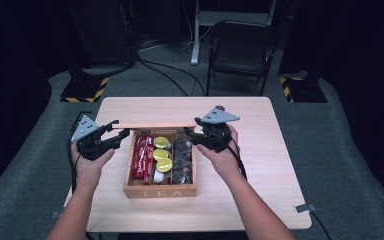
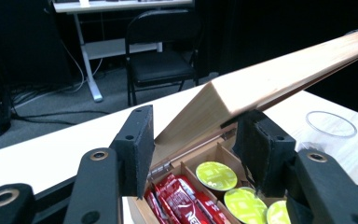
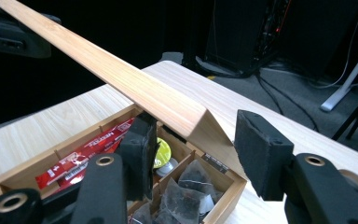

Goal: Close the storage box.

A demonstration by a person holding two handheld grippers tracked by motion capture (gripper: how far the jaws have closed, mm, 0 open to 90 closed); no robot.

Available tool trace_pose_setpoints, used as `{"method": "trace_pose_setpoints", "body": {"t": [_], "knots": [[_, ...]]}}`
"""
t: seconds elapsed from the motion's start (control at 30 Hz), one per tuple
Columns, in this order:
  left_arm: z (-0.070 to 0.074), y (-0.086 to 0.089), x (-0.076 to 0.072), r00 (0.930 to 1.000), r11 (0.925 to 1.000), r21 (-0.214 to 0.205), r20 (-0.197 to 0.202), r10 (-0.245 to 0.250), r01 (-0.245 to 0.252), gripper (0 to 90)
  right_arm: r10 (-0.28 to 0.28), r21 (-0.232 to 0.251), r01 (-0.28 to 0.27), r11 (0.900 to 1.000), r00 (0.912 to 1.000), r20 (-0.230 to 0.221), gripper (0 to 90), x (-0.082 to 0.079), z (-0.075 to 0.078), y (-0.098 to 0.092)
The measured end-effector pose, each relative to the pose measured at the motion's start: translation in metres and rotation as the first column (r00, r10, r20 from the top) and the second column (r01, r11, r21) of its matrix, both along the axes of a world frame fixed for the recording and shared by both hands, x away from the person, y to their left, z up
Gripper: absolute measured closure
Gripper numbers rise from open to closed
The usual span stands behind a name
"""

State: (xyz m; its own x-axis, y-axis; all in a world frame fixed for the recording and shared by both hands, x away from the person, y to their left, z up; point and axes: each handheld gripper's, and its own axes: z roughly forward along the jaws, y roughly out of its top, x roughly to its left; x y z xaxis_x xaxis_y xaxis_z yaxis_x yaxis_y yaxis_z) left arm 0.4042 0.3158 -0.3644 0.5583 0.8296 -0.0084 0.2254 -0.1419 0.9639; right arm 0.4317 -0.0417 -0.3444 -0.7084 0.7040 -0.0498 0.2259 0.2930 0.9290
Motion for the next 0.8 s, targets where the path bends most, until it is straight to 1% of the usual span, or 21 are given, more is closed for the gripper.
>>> {"method": "trace_pose_setpoints", "body": {"t": [0.07, 0.13, 0.17, 0.2, 0.23, 0.27, 0.37, 0.4, 0.43, 0.47, 0.5, 0.53, 0.6, 0.63, 0.67, 0.73, 0.8], "knots": [[0.002, -0.001, -0.001, 1.0000, 1.0000, 0.009, -0.005, 0.003, -0.003, 46.7, 0.009, 0.009, -0.009, 0.9999, 1.0000, -0.001, 47.0, -0.001, -0.001, -0.001], [0.006, -0.001, 0.000, 0.9998, 0.9991, 0.041, -0.021, -0.005, 0.006, 46.7, 0.023, 0.020, -0.022, 0.9995, 0.9996, -0.019, 46.6, -0.001, -0.001, -0.003], [0.007, -0.002, 0.001, 0.9997, 0.9989, 0.045, -0.023, -0.008, 0.009, 46.7, 0.032, 0.022, -0.032, 0.9993, 0.9993, -0.020, 46.5, 0.000, -0.001, -0.004], [0.008, -0.002, 0.003, 0.9996, 0.9988, 0.048, -0.028, -0.009, 0.011, 46.7, 0.038, 0.023, -0.037, 0.9990, 0.9988, -0.031, 46.5, 0.001, 0.000, -0.005], [0.009, -0.001, 0.004, 0.9994, 0.9988, 0.046, -0.033, -0.013, 0.015, 46.3, 0.044, 0.035, -0.043, 0.9985, 0.9984, -0.036, 46.3, 0.004, 0.000, -0.005], [0.009, -0.001, 0.006, 0.9992, 0.9993, 0.034, -0.038, -0.012, 0.013, 45.8, 0.048, 0.041, -0.046, 0.9981, 0.9978, -0.045, 46.3, 0.005, 0.001, -0.006], [0.009, -0.001, 0.007, 0.9985, 1.0000, 0.002, -0.054, -0.005, 0.005, 44.9, 0.061, 0.059, -0.058, 0.9966, 0.9970, -0.048, 45.8, 0.010, 0.001, -0.007], [0.009, -0.001, 0.005, 0.9981, 0.9999, 0.014, -0.062, -0.008, 0.009, 44.9, 0.065, 0.057, -0.063, 0.9964, 0.9968, -0.047, 45.8, 0.011, 0.000, -0.007], [0.009, -0.001, 0.004, 0.9981, 0.9997, 0.023, -0.060, -0.009, 0.010, 45.0, 0.070, 0.051, -0.068, 0.9964, 0.9963, -0.049, 45.8, 0.010, 0.000, -0.007], [0.009, -0.002, 0.002, 0.9980, 0.9991, 0.042, -0.063, -0.009, 0.012, 45.2, 0.075, 0.043, -0.073, 0.9964, 0.9961, -0.047, 45.7, 0.009, 0.000, -0.007], [0.008, -0.002, 0.000, 0.9979, 0.9987, 0.048, -0.063, -0.010, 0.013, 45.2, 0.081, 0.030, -0.080, 0.9964, 0.9958, -0.044, 45.6, 0.008, -0.002, -0.006], [0.006, -0.002, -0.003, 0.9983, 0.9978, 0.065, -0.057, -0.013, 0.016, 45.2, 0.090, 0.021, -0.089, 0.9958, 0.9953, -0.037, 45.2, 0.007, -0.003, -0.006], [0.003, -0.003, -0.007, 0.9984, 0.9961, 0.085, -0.052, -0.022, 0.026, 45.1, 0.105, 0.011, -0.104, 0.9945, 0.9934, -0.047, 44.1, 0.003, -0.006, -0.005], [0.001, -0.002, -0.010, 0.9982, 0.9946, 0.098, -0.053, -0.029, 0.034, 45.1, 0.111, 0.002, -0.111, 0.9938, 0.9930, -0.041, 44.0, 0.002, -0.007, -0.005], [0.000, -0.002, -0.012, 0.9981, 0.9936, 0.107, -0.052, -0.032, 0.037, 45.0, 0.116, -0.015, -0.116, 0.9931, 0.9923, -0.044, 44.0, -0.001, -0.009, -0.004], [-0.003, -0.003, -0.016, 0.9984, 0.9927, 0.115, -0.048, -0.030, 0.036, 45.0, 0.125, -0.034, -0.126, 0.9915, 0.9916, -0.032, 43.9, -0.004, -0.012, -0.003], [-0.005, -0.004, -0.020, 0.9984, 0.9920, 0.122, -0.049, -0.027, 0.032, 45.0, 0.126, -0.042, -0.127, 0.9910, 0.9916, -0.028, 43.8, -0.007, -0.015, -0.003]]}}
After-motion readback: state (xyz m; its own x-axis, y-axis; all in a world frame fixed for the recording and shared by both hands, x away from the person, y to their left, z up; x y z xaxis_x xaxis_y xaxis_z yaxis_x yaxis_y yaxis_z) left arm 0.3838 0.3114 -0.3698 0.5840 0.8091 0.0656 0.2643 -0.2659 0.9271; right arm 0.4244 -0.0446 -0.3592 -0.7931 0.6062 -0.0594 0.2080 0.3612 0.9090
